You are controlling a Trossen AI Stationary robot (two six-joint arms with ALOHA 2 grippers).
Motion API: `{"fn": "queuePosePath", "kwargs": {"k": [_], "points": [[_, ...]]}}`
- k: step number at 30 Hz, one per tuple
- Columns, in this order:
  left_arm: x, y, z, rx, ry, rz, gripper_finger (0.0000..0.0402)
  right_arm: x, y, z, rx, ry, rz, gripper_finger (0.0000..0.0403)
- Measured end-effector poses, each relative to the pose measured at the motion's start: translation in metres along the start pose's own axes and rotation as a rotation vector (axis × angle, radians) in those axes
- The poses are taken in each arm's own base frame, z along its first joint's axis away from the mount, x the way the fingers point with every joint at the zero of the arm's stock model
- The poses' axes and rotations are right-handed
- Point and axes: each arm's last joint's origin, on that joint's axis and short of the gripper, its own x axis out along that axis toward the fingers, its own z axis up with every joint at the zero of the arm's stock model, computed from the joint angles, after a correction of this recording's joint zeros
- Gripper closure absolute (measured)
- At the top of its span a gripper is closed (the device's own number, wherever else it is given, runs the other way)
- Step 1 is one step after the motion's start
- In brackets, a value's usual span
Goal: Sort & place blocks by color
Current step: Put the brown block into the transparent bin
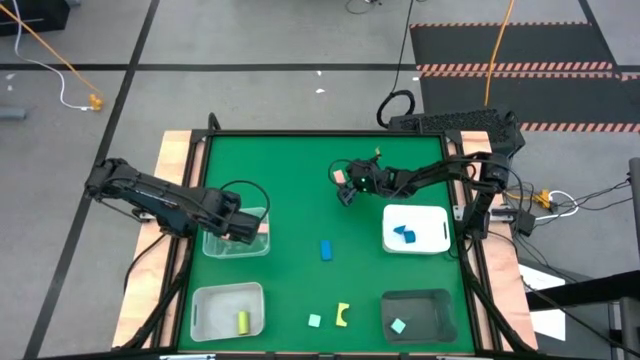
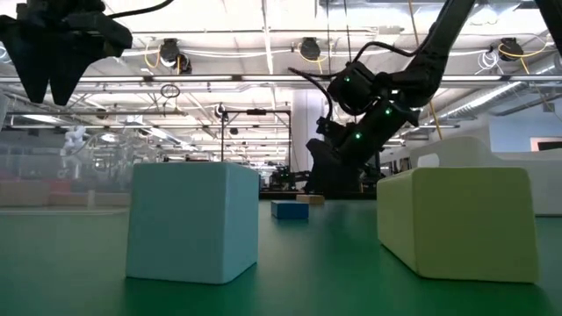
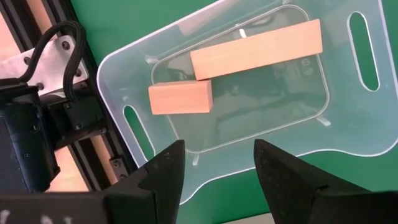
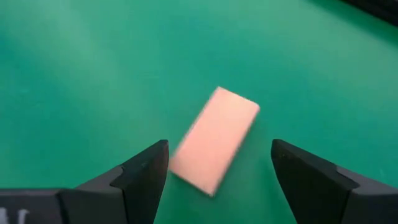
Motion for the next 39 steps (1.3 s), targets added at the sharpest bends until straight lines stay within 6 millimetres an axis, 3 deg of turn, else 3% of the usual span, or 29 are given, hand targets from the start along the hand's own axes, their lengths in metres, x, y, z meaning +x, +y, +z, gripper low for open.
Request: {"fn": "queuePosePath", "kwargs": {"k": [8, 21, 26, 32, 39], "points": [[0.0, 0.0, 0.0, -0.002, -0.008, -0.004, 0.0208, 0.0, 0.0, 0.003, 0.011, -0.039, -0.011, 0.0129], [0.0, 0.0, 0.0, -0.003, -0.009, -0.005, 0.0208, 0.019, 0.013, -0.027, -0.05, 0.023, -0.074, 0.0134], [0.0, 0.0, 0.0, 0.0, -0.011, -0.005, 0.0208, 0.019, 0.015, -0.028, -0.099, 0.023, -0.088, 0.0183], [0.0, -0.001, 0.001, 0.004, -0.031, -0.007, 0.0208, 0.019, 0.015, -0.029, -0.107, 0.025, -0.086, 0.0283], [0.0, -0.004, 0.001, 0.004, -0.039, -0.043, 0.0208, 0.004, 0.016, -0.017, -0.107, 0.015, -0.05, 0.029]]}}
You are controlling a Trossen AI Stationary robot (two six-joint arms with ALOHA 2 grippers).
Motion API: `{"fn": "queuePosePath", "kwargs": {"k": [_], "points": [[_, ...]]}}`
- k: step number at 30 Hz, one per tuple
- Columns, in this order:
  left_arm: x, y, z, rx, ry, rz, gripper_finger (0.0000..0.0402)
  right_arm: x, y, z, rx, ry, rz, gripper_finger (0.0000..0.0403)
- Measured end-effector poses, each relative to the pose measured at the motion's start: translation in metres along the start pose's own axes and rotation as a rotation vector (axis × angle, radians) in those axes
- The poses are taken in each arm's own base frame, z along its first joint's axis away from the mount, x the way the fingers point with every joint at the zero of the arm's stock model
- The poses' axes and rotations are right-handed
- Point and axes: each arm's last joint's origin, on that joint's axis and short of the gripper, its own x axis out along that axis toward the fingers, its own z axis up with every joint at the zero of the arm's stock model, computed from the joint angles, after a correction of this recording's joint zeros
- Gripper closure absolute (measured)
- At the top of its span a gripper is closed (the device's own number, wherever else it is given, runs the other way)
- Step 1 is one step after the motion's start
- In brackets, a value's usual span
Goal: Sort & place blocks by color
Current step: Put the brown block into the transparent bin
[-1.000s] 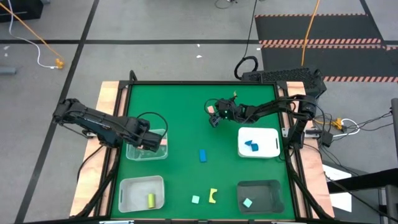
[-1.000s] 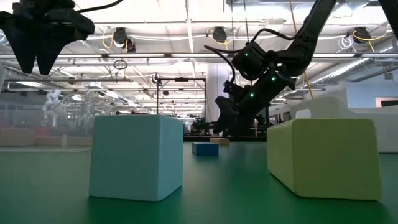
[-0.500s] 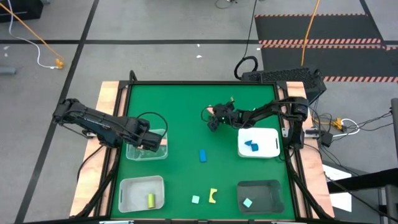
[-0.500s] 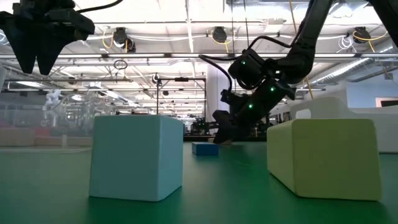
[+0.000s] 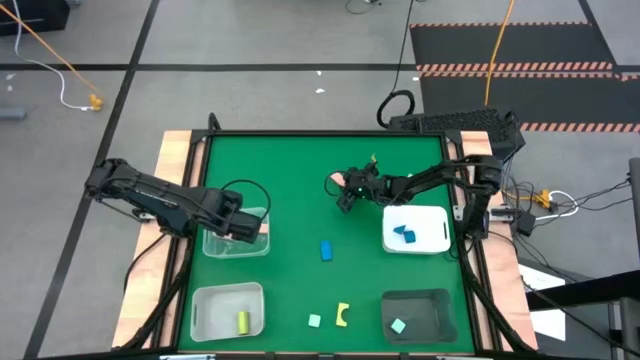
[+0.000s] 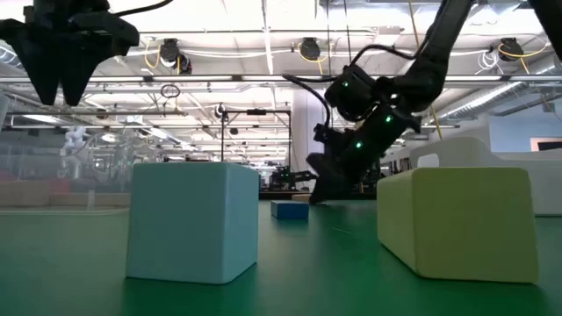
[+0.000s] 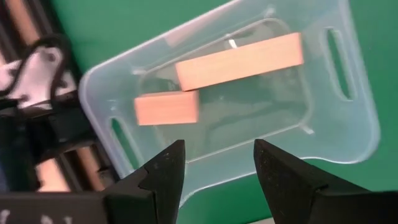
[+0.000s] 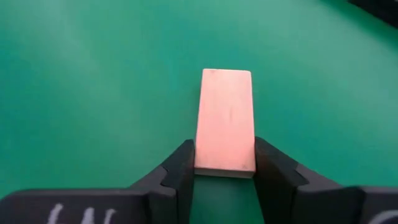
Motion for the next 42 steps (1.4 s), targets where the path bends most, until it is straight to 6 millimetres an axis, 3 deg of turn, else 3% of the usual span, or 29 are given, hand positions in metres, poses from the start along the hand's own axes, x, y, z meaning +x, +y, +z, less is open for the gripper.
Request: {"fn": "queuePosePath", "kwargs": {"k": [5, 11, 20, 29, 42], "points": [[-0.001, -0.017, 0.005, -0.018, -0.034, -0.178, 0.0208, -0.03, 0.001, 0.029, 0.007, -0.112, 0.068, 0.029], [-0.016, -0.053, 0.022, 0.044, -0.225, -0.563, 0.0209, -0.073, 0.009, 0.057, -0.097, -0.27, 0.169, 0.029], [-0.043, -0.071, 0.069, -0.045, -0.569, -0.856, 0.0208, -0.126, 0.026, 0.073, -0.219, -0.438, 0.262, 0.029], [-0.055, -0.071, 0.093, -0.129, -0.665, -0.973, 0.0211, -0.139, 0.038, 0.072, -0.266, -0.482, 0.3, 0.029], [-0.033, -0.102, 0.11, -0.189, -0.621, -1.048, 0.0211, -0.142, 0.038, 0.077, -0.243, -0.536, 0.31, 0.029]]}}
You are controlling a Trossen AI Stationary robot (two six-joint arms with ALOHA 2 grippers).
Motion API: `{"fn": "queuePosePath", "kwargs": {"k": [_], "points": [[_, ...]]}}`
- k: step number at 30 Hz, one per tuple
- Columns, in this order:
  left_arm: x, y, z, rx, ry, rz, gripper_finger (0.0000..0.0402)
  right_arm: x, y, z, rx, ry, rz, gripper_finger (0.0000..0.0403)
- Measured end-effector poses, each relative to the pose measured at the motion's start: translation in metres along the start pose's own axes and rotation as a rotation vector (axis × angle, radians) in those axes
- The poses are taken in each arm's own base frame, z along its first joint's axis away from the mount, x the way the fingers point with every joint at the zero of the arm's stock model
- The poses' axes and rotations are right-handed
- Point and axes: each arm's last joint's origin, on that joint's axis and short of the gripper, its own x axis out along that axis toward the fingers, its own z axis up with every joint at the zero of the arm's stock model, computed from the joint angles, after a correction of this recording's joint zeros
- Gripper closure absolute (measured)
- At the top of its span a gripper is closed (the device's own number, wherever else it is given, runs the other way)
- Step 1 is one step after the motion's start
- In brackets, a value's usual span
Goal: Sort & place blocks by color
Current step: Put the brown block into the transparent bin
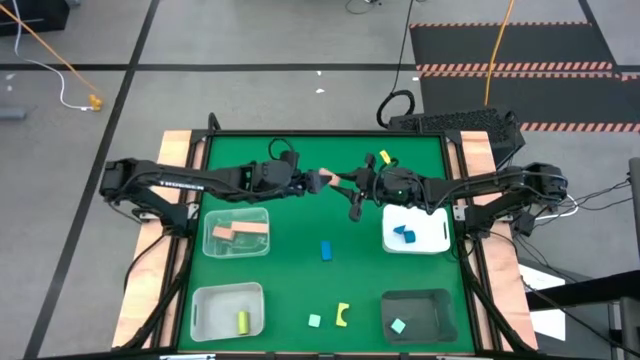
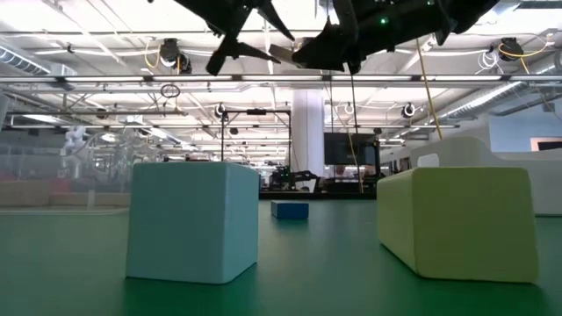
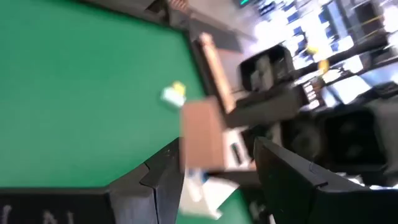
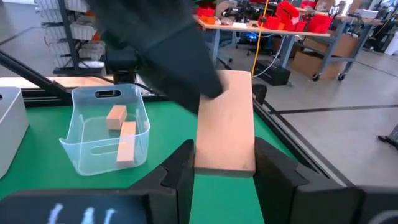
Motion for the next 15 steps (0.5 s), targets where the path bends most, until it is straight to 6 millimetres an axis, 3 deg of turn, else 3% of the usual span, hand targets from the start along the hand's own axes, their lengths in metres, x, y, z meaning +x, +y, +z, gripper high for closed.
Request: {"fn": "queuePosePath", "kwargs": {"k": [7, 15], "points": [[0.0041, 0.0022, 0.0055, -0.026, -0.022, -0.002, 0.0231, 0.0, 0.0, 0.0008, 0.0, -0.008, 0.001, 0.029], [0.0047, 0.0026, 0.0072, -0.017, -0.029, -0.001, 0.0343, 0.0, -0.0002, 0.0009, -0.03, -0.009, -0.002, 0.029]]}}
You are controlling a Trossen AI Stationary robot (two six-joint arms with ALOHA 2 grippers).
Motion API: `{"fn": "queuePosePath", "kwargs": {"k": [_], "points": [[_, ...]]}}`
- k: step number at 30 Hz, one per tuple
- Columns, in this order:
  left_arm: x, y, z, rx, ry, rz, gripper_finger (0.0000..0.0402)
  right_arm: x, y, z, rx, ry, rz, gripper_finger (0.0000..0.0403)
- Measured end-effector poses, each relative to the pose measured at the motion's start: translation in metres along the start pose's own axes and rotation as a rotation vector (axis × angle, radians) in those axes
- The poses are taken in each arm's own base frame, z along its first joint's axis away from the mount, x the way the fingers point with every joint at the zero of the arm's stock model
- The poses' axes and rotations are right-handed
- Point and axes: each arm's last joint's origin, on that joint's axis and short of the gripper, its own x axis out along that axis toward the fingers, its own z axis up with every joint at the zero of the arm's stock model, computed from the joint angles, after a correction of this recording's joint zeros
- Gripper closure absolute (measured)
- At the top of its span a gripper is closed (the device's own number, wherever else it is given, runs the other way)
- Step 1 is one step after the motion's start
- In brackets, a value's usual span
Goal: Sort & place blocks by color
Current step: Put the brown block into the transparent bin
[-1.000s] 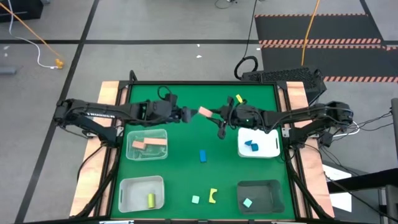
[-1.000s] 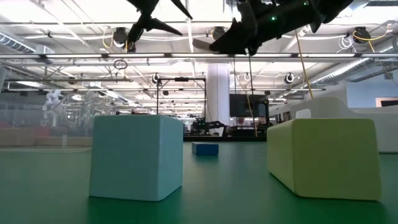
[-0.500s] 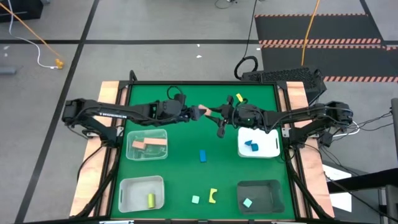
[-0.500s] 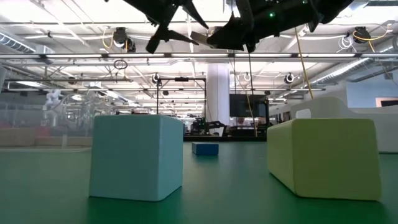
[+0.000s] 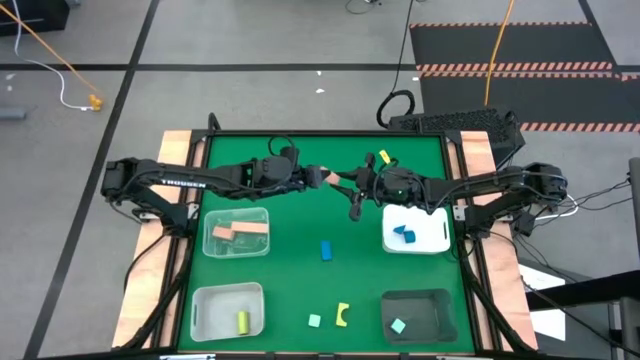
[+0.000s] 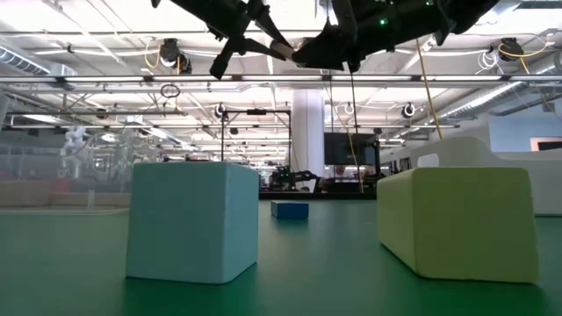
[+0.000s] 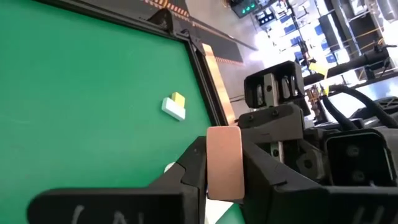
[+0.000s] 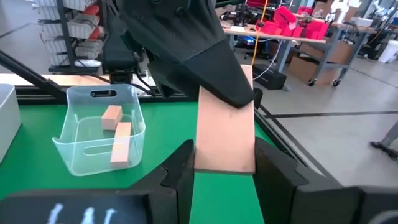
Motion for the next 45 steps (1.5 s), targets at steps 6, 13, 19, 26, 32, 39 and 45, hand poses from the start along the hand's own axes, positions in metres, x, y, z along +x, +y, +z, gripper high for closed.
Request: {"fn": "queuePosePath", "kwargs": {"k": [6, 13, 19, 26, 32, 39, 45], "points": [[0.0, 0.0, 0.001, 0.019, 0.001, -0.001, 0.0343, 0.0, 0.0, -0.002, 0.01, 0.019, 0.003, 0.0249], [0.002, 0.003, 0.006, 0.027, -0.016, 0.009, 0.0342, -0.01, -0.002, -0.003, 0.065, 0.102, 0.005, 0.0184], [0.003, 0.007, 0.014, 0.041, -0.022, 0.024, 0.0342, -0.035, -0.009, 0.005, 0.125, 0.16, 0.0, 0.017], [-0.003, 0.009, -0.001, 0.049, 0.198, 0.029, 0.0342, -0.074, -0.019, 0.01, 0.214, 0.266, -0.016, 0.018], [-0.044, 0.003, -0.016, 0.059, 0.326, 0.099, 0.0342, -0.104, -0.025, 0.006, 0.301, 0.373, -0.044, 0.0188], [-0.111, 0.004, -0.031, -0.035, 0.369, 0.255, 0.0342, -0.11, -0.027, 0.005, 0.307, 0.385, -0.046, 0.0188], [-0.151, 0.018, -0.05, -0.117, 0.369, 0.464, 0.0341, -0.097, -0.023, 0.0, 0.248, 0.415, -0.038, 0.0188]]}}
